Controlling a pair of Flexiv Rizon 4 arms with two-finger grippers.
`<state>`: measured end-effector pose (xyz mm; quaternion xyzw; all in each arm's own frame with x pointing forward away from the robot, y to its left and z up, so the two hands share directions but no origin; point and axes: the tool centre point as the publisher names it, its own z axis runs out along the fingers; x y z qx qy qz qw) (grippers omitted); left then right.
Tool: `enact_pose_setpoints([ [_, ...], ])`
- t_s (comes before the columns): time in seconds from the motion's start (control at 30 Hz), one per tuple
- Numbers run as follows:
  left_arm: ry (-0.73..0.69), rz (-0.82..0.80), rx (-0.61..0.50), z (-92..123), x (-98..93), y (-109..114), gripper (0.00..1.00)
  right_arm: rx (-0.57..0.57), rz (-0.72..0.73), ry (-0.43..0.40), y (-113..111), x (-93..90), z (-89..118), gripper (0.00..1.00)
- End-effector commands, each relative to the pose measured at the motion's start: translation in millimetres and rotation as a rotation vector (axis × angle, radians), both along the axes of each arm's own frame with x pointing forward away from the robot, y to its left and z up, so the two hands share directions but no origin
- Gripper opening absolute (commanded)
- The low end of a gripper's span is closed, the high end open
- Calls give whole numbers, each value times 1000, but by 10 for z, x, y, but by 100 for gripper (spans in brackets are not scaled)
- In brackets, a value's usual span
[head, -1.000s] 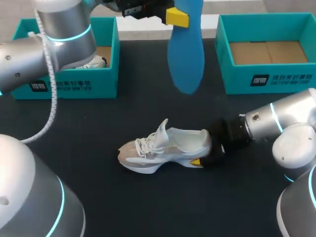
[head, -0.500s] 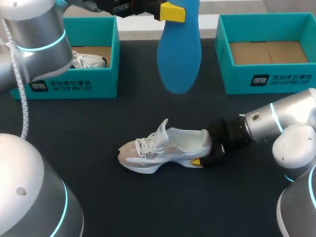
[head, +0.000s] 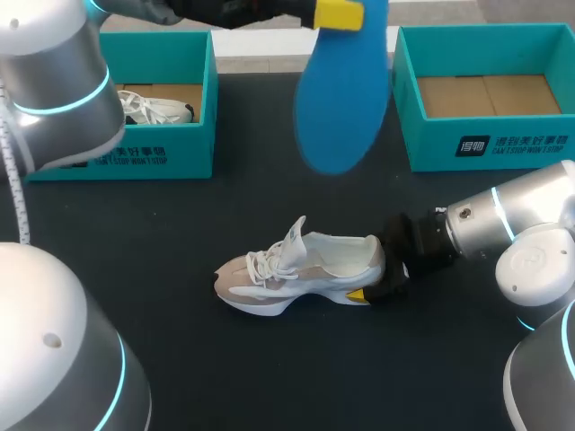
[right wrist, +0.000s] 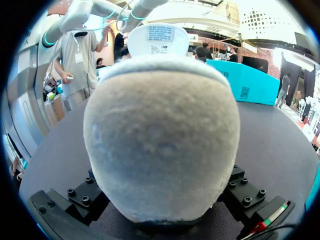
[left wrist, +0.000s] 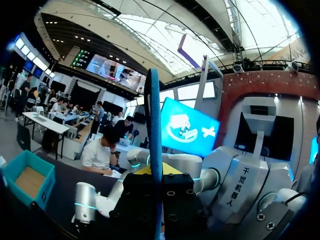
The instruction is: Take the shoe out of the shoebox, open the shoe tongue, remove and reinsert the insole, then place the shoe into the shoebox
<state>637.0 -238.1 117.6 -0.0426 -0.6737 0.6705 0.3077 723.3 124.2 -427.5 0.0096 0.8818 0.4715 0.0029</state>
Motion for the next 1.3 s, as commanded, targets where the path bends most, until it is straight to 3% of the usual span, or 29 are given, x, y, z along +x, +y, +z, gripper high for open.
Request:
enact_pose_setpoints([
  [0.03,40,258,49,-62,-105,46,0,-2,-2,-1,37,12,-57,0],
  [0.27,164,339,120,-89,-82,39,0,-2,-2,-1,37,12,-57,0],
  [0.6,258,337,141,-191,193,138,0,-2,-2,-1,37,12,-57,0],
  [0.87,347,299,155,-319,201,109,0,-2,-2,-1,37,12,-57,0],
  [1.3,529,278,215,-567,38,94,0,-2,-2,-1,37,12,-57,0],
])
